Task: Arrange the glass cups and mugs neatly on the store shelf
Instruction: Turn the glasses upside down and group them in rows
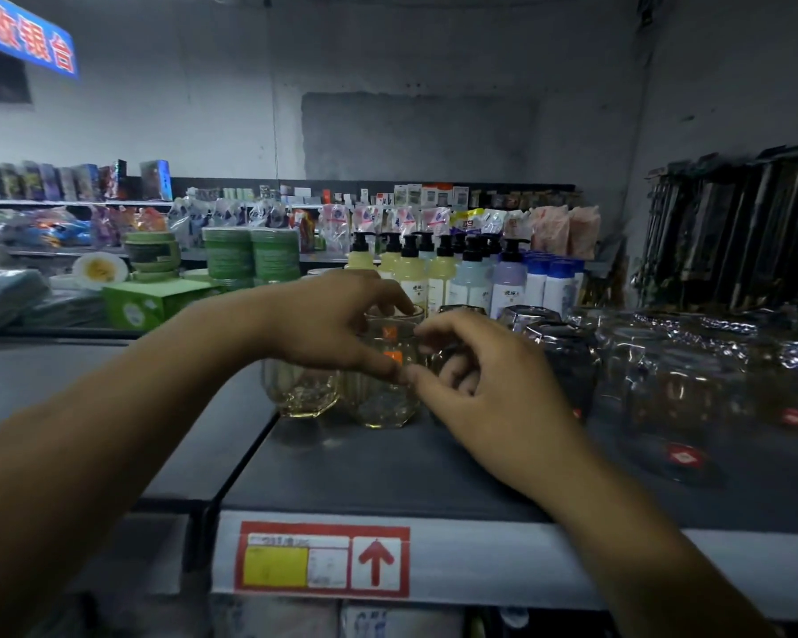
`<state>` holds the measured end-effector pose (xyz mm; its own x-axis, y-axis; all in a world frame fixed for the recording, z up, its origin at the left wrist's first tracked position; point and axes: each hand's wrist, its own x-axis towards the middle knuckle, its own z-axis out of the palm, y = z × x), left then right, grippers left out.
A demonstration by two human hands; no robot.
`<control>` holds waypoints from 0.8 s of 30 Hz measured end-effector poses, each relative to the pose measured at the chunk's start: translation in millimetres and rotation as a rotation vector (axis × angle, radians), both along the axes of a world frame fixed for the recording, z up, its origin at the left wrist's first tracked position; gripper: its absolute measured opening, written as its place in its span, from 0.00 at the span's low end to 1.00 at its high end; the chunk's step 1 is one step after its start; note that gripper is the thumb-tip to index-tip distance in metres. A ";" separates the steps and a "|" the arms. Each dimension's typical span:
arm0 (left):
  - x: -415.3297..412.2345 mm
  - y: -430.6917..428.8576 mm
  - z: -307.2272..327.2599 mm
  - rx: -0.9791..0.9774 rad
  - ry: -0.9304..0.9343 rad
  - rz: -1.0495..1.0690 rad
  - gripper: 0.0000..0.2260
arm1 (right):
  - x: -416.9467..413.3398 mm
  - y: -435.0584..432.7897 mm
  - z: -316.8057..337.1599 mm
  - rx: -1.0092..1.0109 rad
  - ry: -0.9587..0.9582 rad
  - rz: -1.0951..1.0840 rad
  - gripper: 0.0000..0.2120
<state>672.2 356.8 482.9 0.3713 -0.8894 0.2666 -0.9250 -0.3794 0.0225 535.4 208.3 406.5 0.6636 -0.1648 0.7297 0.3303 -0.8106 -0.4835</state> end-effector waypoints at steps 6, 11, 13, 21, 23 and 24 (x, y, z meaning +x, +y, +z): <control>-3.9 -3.3 17.9 0.062 0.107 0.013 0.38 | -3.7 0.6 -8.5 0.015 -0.002 0.018 0.13; -14.1 15.7 22.7 0.002 0.135 0.024 0.35 | -6.8 0.2 -7.5 0.059 -0.017 -0.018 0.11; -20.1 32.6 22.3 -0.152 0.201 0.007 0.33 | -7.4 1.5 -7.0 0.102 -0.012 -0.002 0.16; -46.2 70.7 -31.2 -0.794 0.699 -0.098 0.28 | -14.1 17.9 12.0 0.480 0.114 0.403 0.32; -54.3 66.7 -44.8 -0.884 0.790 -0.150 0.29 | -13.5 22.2 14.9 0.548 0.129 0.456 0.28; -56.6 65.6 -49.6 -0.907 0.800 -0.151 0.29 | -13.2 22.3 16.6 0.554 0.133 0.462 0.27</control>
